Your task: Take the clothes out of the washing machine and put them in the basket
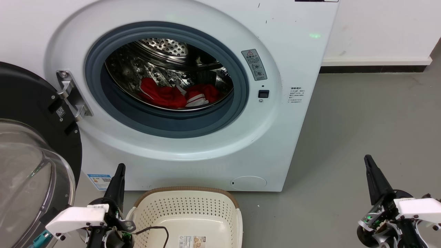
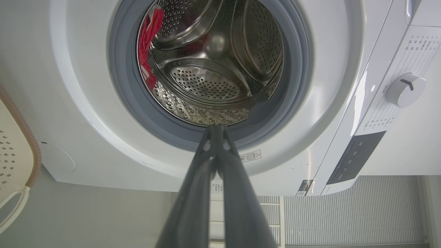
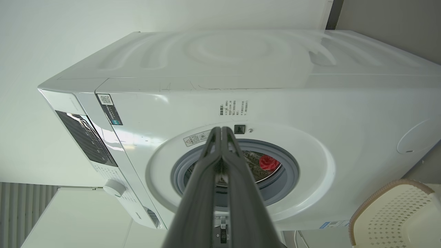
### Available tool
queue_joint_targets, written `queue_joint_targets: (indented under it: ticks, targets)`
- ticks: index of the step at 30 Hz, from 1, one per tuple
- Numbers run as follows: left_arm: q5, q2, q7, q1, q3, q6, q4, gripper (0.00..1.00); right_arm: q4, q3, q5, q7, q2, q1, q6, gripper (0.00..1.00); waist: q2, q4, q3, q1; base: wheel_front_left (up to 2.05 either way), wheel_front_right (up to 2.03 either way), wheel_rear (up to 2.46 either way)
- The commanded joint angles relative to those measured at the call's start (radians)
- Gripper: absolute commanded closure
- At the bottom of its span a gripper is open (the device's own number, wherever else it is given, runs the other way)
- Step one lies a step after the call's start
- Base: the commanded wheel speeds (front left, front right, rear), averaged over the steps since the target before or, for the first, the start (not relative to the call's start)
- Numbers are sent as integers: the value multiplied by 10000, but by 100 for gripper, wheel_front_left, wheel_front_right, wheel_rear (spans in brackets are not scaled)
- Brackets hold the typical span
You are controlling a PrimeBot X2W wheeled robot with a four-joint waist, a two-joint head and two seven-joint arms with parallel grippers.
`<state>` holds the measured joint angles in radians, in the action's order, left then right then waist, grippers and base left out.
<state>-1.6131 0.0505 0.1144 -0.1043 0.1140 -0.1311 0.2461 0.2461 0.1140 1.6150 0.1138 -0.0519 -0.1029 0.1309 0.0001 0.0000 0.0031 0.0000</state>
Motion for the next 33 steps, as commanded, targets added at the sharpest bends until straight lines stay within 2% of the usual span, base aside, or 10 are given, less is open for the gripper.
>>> queue_joint_targets:
  ticks: [1, 9, 10, 15, 23, 33]
  targets:
    - [0, -12, 22, -82, 14, -32, -1, 100, 15, 4, -52, 10, 21, -120, -3, 100, -1, 0, 0, 0, 0, 0, 0]
    - [0, -12, 21, -82, 14, -32, -1, 100, 14, 3, -51, 8, 21, -120, -3, 100, -1, 0, 0, 0, 0, 0, 0]
    - [2, -2, -6, 16, -8, 4, 27, 0, 22, -3, 1, -5, 0, 15, 0, 0, -1, 0, 0, 0, 0, 0, 0]
    - [61, -12, -207, 41, -285, 6, 76, 0, -44, -90, -46, -184, 8, 133, 0, 0, -1, -3, 3, 0, 0, 0, 0]
    - [543, -9, -702, -82, -691, 5, -126, 0, -404, -327, -744, -696, -32, 317, 0, 0, -1, 0, -1, 0, 0, 0, 0]
    - [2138, -6, -1138, -165, -999, 5, -478, 0, -965, -283, -2973, -1133, -22, 521, 0, 0, -1, -1, -14, 0, 0, 0, 0]
